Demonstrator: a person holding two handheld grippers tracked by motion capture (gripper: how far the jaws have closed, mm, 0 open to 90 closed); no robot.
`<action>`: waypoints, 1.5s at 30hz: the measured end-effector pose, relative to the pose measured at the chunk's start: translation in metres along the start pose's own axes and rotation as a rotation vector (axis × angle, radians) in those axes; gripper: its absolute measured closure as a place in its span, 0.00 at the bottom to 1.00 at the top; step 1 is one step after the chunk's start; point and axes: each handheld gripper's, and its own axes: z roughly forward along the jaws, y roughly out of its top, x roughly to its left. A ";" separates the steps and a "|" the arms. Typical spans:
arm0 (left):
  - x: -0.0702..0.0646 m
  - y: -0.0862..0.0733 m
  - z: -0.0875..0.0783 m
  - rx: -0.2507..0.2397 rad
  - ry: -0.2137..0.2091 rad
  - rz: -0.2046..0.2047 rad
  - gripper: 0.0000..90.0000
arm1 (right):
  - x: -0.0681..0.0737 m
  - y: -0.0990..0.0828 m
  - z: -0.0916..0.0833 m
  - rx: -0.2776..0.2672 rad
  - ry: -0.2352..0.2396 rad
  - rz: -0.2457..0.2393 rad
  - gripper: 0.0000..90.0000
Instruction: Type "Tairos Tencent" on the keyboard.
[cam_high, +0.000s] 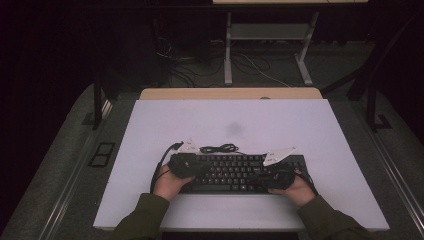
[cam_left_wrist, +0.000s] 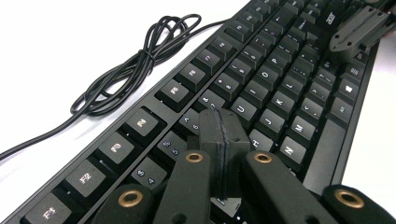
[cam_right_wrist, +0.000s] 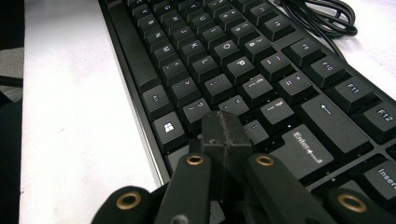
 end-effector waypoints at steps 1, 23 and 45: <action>0.000 0.000 0.000 -0.007 -0.002 -0.008 0.99 | 0.000 0.000 0.000 0.000 0.000 0.000 0.99; -0.002 -0.011 -0.023 -0.090 -0.030 -0.010 0.52 | -0.001 0.000 0.000 -0.003 0.004 0.001 0.99; 0.002 -0.035 -0.040 -0.127 0.022 -0.034 0.10 | -0.001 0.000 0.000 0.001 0.004 0.002 0.99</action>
